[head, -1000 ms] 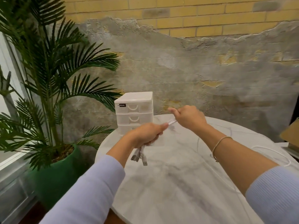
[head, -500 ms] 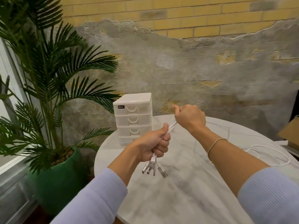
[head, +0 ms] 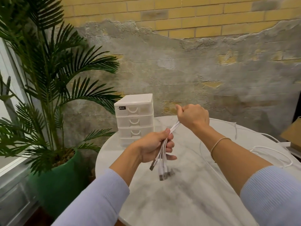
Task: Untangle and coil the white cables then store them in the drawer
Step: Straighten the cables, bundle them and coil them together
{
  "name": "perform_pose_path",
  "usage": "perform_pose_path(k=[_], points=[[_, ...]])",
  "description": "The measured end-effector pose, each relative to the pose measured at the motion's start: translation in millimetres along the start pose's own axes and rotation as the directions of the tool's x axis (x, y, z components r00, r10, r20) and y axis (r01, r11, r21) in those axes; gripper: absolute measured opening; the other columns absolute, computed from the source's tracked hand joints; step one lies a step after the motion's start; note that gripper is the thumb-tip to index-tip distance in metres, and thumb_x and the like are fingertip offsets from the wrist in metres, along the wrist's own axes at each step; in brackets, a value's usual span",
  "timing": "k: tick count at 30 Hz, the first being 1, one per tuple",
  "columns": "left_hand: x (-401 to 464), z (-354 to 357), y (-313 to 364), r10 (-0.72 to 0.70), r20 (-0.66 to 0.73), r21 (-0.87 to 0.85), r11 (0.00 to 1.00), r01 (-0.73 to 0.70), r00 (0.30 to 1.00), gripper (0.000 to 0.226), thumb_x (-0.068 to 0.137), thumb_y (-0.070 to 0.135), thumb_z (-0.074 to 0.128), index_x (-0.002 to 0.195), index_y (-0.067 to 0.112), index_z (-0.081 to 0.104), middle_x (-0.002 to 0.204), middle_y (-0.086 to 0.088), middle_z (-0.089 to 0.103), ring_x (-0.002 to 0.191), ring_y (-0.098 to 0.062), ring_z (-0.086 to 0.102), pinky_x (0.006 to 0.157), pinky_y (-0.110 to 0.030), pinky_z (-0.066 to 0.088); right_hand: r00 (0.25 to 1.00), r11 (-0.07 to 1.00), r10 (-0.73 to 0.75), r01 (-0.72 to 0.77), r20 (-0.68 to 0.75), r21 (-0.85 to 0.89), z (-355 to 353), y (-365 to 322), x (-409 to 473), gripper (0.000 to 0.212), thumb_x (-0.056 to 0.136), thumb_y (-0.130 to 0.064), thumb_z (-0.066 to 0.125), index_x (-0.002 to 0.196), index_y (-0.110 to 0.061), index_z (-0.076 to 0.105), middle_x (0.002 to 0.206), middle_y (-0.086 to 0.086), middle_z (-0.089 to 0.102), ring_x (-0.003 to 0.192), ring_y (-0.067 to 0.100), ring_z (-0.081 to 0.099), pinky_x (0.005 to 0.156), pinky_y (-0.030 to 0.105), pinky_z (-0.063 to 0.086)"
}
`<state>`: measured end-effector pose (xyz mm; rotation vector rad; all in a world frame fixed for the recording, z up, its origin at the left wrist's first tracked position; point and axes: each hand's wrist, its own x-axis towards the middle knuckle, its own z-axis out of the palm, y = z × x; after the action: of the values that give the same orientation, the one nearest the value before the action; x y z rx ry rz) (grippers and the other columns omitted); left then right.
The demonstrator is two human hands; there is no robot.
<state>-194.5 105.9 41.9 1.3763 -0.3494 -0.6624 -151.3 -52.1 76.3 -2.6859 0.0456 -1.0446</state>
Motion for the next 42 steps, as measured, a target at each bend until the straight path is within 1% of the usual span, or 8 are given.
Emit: perform_pose_path(k=[5, 12, 22, 26, 30, 34, 38, 42], points=[[1, -5, -9, 0.064, 0.067, -0.542, 0.84, -0.017, 0.996, 0.054, 0.095, 0.048, 0.032, 0.054, 0.015, 0.044, 0.044, 0.009, 0.016, 0.038, -0.004, 0.01, 0.027, -0.012, 0.022, 0.999, 0.999, -0.029, 0.028, 0.026, 0.041, 5, -2, -11, 0.066, 0.099, -0.049, 0.021, 0.081, -0.007, 0.068, 0.093, 0.016, 0.069, 0.091, 0.035, 0.061, 0.069, 0.033, 0.036], [16, -35, -22, 0.215, -0.228, -0.632, 0.709, -0.312, 0.95, 0.045, 0.087, 0.033, 0.046, 0.059, 0.003, 0.066, 0.051, 0.009, 0.006, 0.04, -0.003, 0.003, 0.028, -0.011, 0.006, 0.929, 0.963, -0.21, 0.142, 0.305, 0.231, 35, 13, -44, 0.047, 0.099, -0.048, 0.02, 0.088, -0.017, 0.054, 0.083, 0.011, 0.062, 0.089, 0.034, 0.059, 0.067, 0.034, 0.036], [60, -58, -42, 0.182, -0.226, -0.807, 0.516, -0.289, 0.957, 0.043, 0.093, 0.029, 0.039, 0.106, -0.009, 0.055, 0.046, 0.008, 0.017, 0.041, -0.002, 0.009, 0.027, -0.019, 0.022, 0.764, 0.957, -0.23, 0.289, 0.603, -0.001, 89, 32, -65, 0.038, 0.102, -0.035, 0.025, 0.138, -0.023, 0.027, 0.113, 0.015, 0.061, 0.102, 0.032, 0.057, 0.073, 0.034, 0.035], [76, -57, -45, 0.107, -0.325, -0.684, 0.659, -0.312, 0.94, 0.034, 0.101, 0.025, 0.03, 0.101, -0.003, 0.05, 0.051, 0.001, 0.046, 0.026, -0.003, 0.024, 0.025, -0.012, 0.025, 0.708, 0.95, -0.206, 0.309, 0.675, -0.035, 92, 39, -66, 0.036, 0.101, -0.03, 0.03, 0.137, -0.027, 0.032, 0.116, 0.013, 0.059, 0.107, 0.031, 0.056, 0.078, 0.033, 0.039], [87, -49, -45, 0.108, -0.454, -0.431, 0.842, -0.324, 0.884, 0.026, 0.101, 0.02, 0.037, 0.085, 0.003, 0.047, 0.063, -0.001, 0.049, 0.03, -0.001, 0.03, 0.03, -0.008, 0.025, 0.7, 0.932, -0.271, 0.363, 0.66, -0.003, 77, 27, -65, 0.02, 0.098, -0.024, 0.04, 0.113, -0.02, 0.053, 0.082, 0.001, 0.053, 0.085, 0.027, 0.049, 0.067, 0.028, 0.031], [84, -39, -49, 0.122, -0.413, -0.247, 0.939, -0.239, 0.903, 0.028, 0.1, 0.014, 0.04, 0.08, -0.001, 0.053, 0.067, -0.009, 0.07, 0.05, -0.009, 0.062, 0.047, -0.014, 0.052, 0.686, 0.919, -0.289, 0.394, 0.668, -0.007, 60, 19, -67, 0.017, 0.095, -0.023, 0.046, 0.104, -0.02, 0.06, 0.086, 0.005, 0.053, 0.081, 0.023, 0.046, 0.063, 0.028, 0.03], [86, -34, -54, 0.126, -0.356, -0.111, 0.978, -0.175, 0.926, 0.027, 0.101, 0.015, 0.037, 0.113, -0.007, 0.05, 0.093, -0.013, 0.068, 0.086, -0.019, 0.066, 0.074, -0.018, 0.056, 0.662, 0.923, -0.268, 0.386, 0.7, -0.012, 49, 17, -69, 0.017, 0.092, -0.018, 0.048, 0.104, -0.017, 0.06, 0.088, 0.004, 0.054, 0.09, 0.025, 0.054, 0.06, 0.027, 0.031], [89, -23, -58, 0.26, -0.406, 0.32, 0.939, -0.13, 0.876, 0.047, 0.102, 0.016, 0.037, 0.147, 0.011, 0.025, 0.097, -0.007, 0.065, 0.08, -0.011, 0.064, 0.069, -0.014, 0.053, 0.633, 0.917, -0.27, 0.399, 0.726, -0.006, 44, 11, -74, 0.021, 0.092, -0.02, 0.05, 0.11, -0.015, 0.059, 0.103, 0.004, 0.06, 0.099, 0.025, 0.056, 0.065, 0.027, 0.032]])
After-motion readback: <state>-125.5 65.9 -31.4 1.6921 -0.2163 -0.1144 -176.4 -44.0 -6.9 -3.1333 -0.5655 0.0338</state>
